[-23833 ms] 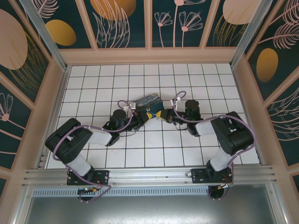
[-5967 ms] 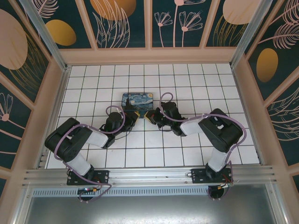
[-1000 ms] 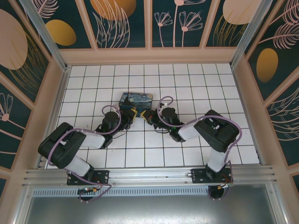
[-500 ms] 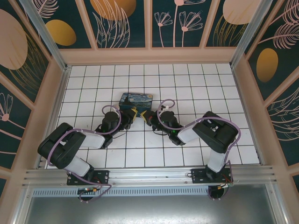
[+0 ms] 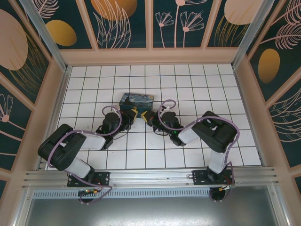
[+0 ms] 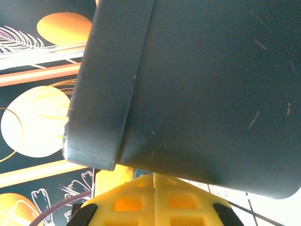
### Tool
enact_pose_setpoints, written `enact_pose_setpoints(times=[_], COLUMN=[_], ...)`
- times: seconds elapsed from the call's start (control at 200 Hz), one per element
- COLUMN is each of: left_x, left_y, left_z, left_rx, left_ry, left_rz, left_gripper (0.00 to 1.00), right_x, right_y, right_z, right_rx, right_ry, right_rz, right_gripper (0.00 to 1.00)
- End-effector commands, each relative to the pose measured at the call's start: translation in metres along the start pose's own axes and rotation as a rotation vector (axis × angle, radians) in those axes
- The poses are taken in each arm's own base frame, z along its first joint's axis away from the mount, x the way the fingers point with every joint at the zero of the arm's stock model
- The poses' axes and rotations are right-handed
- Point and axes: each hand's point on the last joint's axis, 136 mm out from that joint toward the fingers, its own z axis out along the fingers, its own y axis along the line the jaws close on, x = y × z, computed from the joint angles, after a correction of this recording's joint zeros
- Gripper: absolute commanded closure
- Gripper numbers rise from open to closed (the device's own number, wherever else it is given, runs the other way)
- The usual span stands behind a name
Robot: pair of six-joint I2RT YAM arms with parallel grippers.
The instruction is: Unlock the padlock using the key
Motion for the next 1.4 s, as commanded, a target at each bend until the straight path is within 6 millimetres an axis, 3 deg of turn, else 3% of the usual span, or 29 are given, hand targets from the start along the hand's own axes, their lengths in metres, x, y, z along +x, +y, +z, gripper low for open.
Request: enact_pose_setpoints(times=[0.0, 0.325, 0.656, 0.926, 1.106, 1.396], left_x=[0.023, 0.027, 0.026, 0.016, 0.016, 0.016], left_y=[-0.031, -0.035, -0.047, -0.031, -0.027, -0.025], left_z=[-0.005, -0.013, -0.025, -0.023, -0.02, -0.019], left_rx=[0.106, 0.144, 0.175, 0.091, 0.081, 0.072], left_ry=[0.107, 0.119, 0.103, 0.049, 0.052, 0.053], left_rz=[0.072, 0.128, 0.165, 0.173, 0.161, 0.163], left_gripper=[1.0, 1.0, 1.0, 1.0, 1.0, 1.0], right_x=[-0.001, 0.0, 0.004, 0.009, 0.018, 0.021], right_y=[0.014, 0.0, -0.008, -0.021, -0.014, 0.007], right_z=[-0.002, -0.016, -0.011, -0.029, -0.035, -0.027], right_rx=[-0.054, -0.042, -0.056, -0.005, 0.017, 0.001], right_ry=[0.011, 0.013, 0.038, 0.041, 0.052, 0.056], right_rz=[-0.049, -0.059, -0.032, -0.015, -0.053, -0.098], right_gripper=[1.0, 1.0, 1.0, 1.0, 1.0, 1.0])
